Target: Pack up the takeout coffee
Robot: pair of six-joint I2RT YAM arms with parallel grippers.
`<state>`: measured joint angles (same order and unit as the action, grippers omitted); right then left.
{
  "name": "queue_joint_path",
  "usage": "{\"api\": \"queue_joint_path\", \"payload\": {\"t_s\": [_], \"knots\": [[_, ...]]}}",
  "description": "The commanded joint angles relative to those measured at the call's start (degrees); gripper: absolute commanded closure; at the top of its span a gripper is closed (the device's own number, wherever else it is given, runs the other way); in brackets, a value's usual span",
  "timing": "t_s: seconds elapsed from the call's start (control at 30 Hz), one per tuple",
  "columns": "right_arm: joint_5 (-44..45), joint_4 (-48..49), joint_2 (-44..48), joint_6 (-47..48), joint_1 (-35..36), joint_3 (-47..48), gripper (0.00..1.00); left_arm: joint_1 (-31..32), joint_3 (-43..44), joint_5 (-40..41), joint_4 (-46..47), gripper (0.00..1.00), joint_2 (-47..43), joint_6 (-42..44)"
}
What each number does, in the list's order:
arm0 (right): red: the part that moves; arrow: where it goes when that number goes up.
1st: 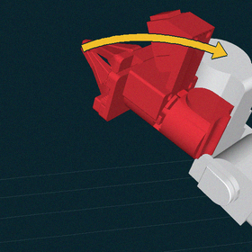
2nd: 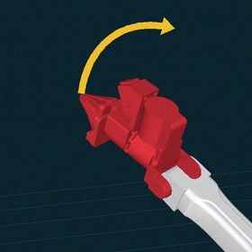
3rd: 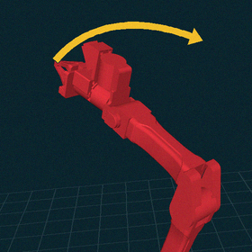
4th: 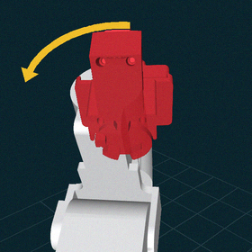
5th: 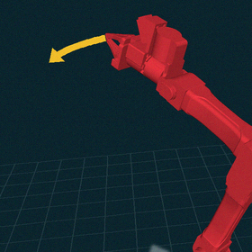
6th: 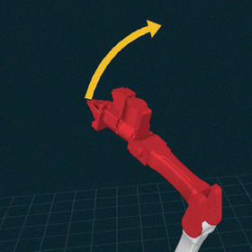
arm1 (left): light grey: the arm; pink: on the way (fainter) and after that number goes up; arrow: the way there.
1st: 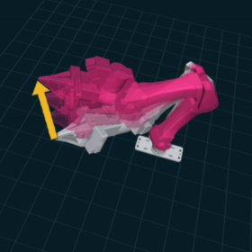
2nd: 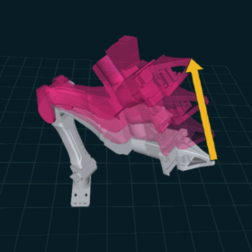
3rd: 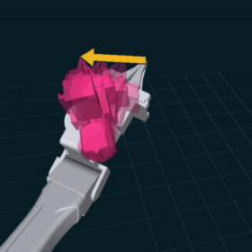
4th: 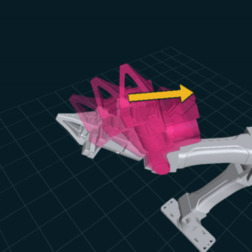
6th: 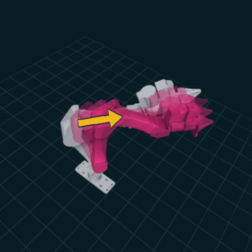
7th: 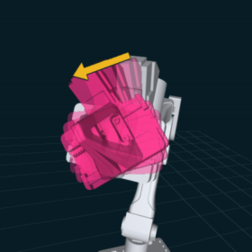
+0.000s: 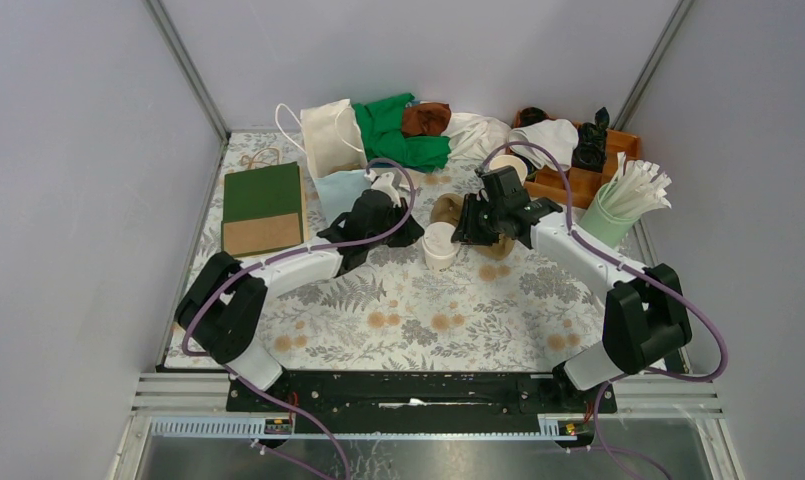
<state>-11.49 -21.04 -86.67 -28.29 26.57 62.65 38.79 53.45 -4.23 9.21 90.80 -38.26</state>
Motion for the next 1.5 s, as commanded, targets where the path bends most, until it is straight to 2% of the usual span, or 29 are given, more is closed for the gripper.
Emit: {"api": "queue_joint_path", "payload": {"t_s": [0.0,0.4,0.6,1.03,1.27,1.47], "knots": [[0.4,-2.3,-1.6,1.1,0.2,2.1,0.65,1.4,1.2,1.9,-3.3,0.90,2.4,2.0],[1.8,-4.6,-2.4,1.4,0.2,3.3,0.67,2.4,2.6,4.1,-6.0,0.91,2.9,3.4],[1.8,-6.3,-0.8,1.7,0.2,5.5,0.62,2.4,8.0,4.1,-9.7,0.88,2.1,5.5],[3.1,-8.9,-0.5,2.6,0.2,9.6,0.61,2.4,15.7,5.6,-15.9,0.82,1.5,7.8],[4.9,-9.0,-0.2,4.1,0.2,10.6,0.61,2.5,14.4,3.1,-16.4,0.81,-1.2,6.8],[2.3,-7.7,-1.3,6.7,-0.6,12.5,0.58,3.8,7.5,0.1,-15.6,0.71,-7.3,2.8]]}}
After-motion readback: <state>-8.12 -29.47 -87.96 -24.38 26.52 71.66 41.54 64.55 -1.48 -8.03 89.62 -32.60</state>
